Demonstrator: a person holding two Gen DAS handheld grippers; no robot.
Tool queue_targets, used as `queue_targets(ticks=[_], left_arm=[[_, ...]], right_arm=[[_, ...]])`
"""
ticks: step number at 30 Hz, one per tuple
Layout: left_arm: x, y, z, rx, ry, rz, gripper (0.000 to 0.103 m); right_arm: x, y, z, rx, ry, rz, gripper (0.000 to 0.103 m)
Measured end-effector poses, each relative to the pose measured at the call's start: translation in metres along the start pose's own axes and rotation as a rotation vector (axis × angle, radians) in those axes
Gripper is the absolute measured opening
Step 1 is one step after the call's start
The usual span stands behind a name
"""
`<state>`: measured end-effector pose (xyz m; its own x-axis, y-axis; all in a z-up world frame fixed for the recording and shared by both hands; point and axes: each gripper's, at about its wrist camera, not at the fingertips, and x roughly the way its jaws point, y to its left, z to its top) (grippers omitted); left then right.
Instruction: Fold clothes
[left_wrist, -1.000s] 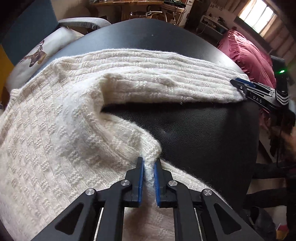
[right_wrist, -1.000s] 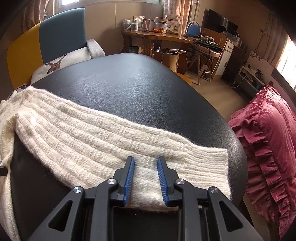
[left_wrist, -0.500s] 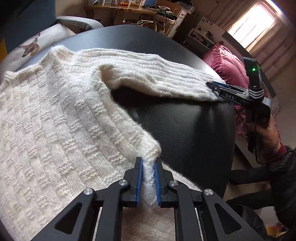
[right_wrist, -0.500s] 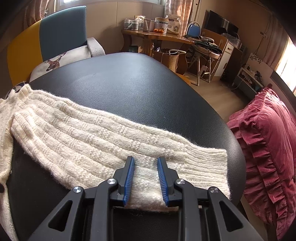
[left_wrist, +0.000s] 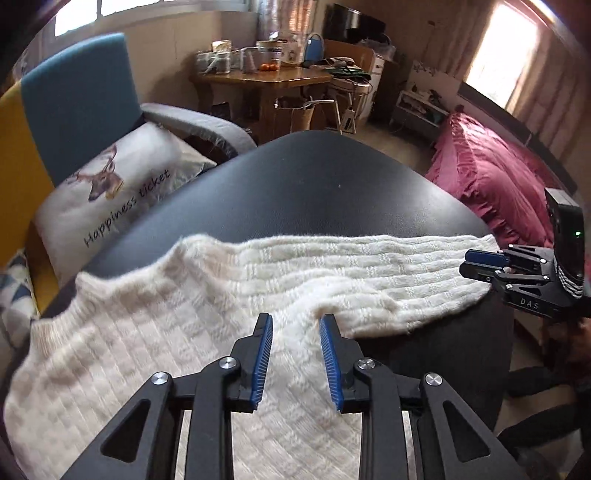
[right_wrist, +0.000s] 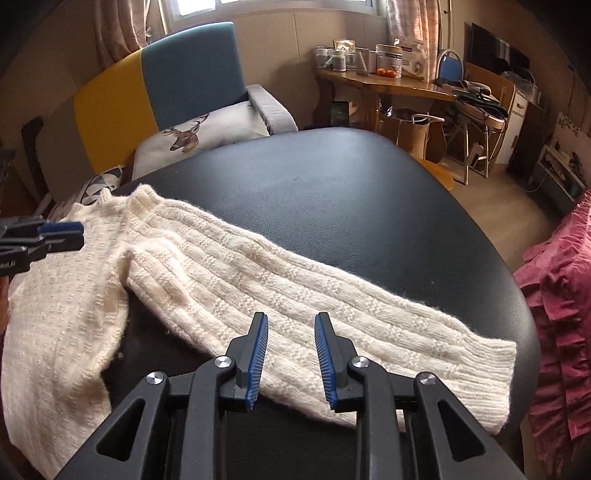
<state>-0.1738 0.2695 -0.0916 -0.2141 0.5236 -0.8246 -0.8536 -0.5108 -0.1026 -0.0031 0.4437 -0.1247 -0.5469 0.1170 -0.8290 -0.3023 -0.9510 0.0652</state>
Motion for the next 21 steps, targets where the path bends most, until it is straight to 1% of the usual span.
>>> queue_targets(ticks=[3,5,6,7,8,10,13,14,16,18,19,21], left_arm=[[0.017,-0.016,0.018,0.13,0.036,0.0,0.028],[0.036,-0.027,0.024,0.196,0.087,-0.006,0.028],[0.047,-0.03,0.023,0.211,0.117,-0.001,0.027],[0.062,-0.033,0.021,0.226,0.165,-0.009,0.027],[0.079,-0.034,0.017,0.24,0.226,0.021,0.027],[0.091,-0.038,0.007,0.253,0.213,0.071,0.027],[0.081,-0.034,0.008,0.186,0.178,0.019,0.026],[0.077,-0.028,0.01,0.149,0.167,-0.007,0.026],[0.068,-0.013,0.015,0.066,0.148,-0.055,0.026],[0.054,0.007,0.023,-0.004,0.101,-0.051,0.027],[0.047,0.019,0.028,-0.035,0.078,-0.022,0.027],[0.038,0.046,0.036,-0.085,0.044,0.058,0.027]], right_arm=[[0.022,0.001,0.0,-0.025,0.072,-0.088,0.026],[0.036,-0.002,-0.003,-0.047,0.116,-0.141,0.026],[0.04,-0.004,-0.005,-0.052,0.122,-0.16,0.026],[0.041,-0.006,-0.006,-0.045,0.109,-0.169,0.026],[0.042,-0.009,-0.005,-0.035,0.11,-0.184,0.026],[0.043,-0.013,-0.003,-0.023,0.109,-0.222,0.026],[0.043,-0.017,-0.003,-0.011,0.095,-0.221,0.026],[0.041,-0.019,-0.002,0.008,0.09,-0.206,0.026],[0.033,-0.026,0.001,0.075,0.066,-0.143,0.027],[0.021,-0.022,0.007,0.092,0.012,-0.054,0.028],[0.017,-0.017,0.012,0.082,-0.008,-0.02,0.028],[0.018,0.0,0.022,0.037,-0.016,0.009,0.028]])
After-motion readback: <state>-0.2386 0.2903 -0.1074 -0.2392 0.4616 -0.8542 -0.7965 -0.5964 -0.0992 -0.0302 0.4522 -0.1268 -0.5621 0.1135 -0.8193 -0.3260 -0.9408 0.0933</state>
